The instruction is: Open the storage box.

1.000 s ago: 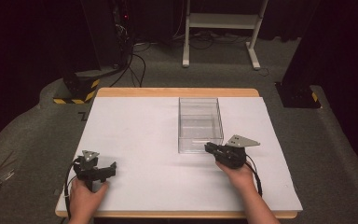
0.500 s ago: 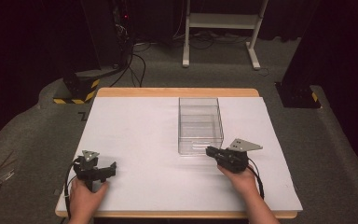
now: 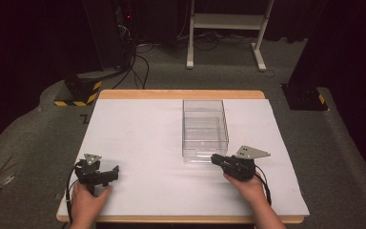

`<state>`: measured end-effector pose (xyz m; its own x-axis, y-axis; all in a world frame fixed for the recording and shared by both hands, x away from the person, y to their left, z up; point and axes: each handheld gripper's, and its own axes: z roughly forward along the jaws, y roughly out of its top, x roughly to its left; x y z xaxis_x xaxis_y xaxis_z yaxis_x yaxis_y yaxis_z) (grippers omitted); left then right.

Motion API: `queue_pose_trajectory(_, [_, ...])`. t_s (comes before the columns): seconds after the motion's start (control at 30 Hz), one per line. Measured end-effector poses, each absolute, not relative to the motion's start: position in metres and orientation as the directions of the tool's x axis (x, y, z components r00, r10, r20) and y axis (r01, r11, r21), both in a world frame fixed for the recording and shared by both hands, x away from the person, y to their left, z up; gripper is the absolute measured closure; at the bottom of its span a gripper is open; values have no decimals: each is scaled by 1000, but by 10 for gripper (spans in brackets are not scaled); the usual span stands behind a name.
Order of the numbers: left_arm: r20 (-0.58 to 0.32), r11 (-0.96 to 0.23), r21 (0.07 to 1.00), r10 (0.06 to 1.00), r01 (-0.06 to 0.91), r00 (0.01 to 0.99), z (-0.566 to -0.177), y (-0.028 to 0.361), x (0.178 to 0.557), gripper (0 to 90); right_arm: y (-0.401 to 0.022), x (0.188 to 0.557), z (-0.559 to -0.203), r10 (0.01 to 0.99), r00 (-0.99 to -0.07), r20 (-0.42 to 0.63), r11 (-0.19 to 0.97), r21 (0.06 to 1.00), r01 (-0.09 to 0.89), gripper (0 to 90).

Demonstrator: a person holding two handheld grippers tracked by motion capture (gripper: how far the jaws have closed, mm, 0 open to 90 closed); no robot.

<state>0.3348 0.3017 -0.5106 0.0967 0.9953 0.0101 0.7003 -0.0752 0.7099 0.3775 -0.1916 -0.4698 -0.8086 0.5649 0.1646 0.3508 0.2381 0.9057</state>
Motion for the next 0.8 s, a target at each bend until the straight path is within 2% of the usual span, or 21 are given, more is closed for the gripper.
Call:
queue_pose_trajectory(0.23, [10,-75,710,995,700,97,-511,302,335,4,-186,384,-469,538,-826,168,240,909,341,756])
queue_pose_trajectory(0.47, [10,-75,711,995,700,96,-511,302,335,4,-190,386,-470,510,-837,200,232,904,358,795])
queue_pose_trajectory(0.8, [11,-75,711,995,700,96,-511,302,335,4,-193,375,-470,492,-850,190,248,905,346,805])
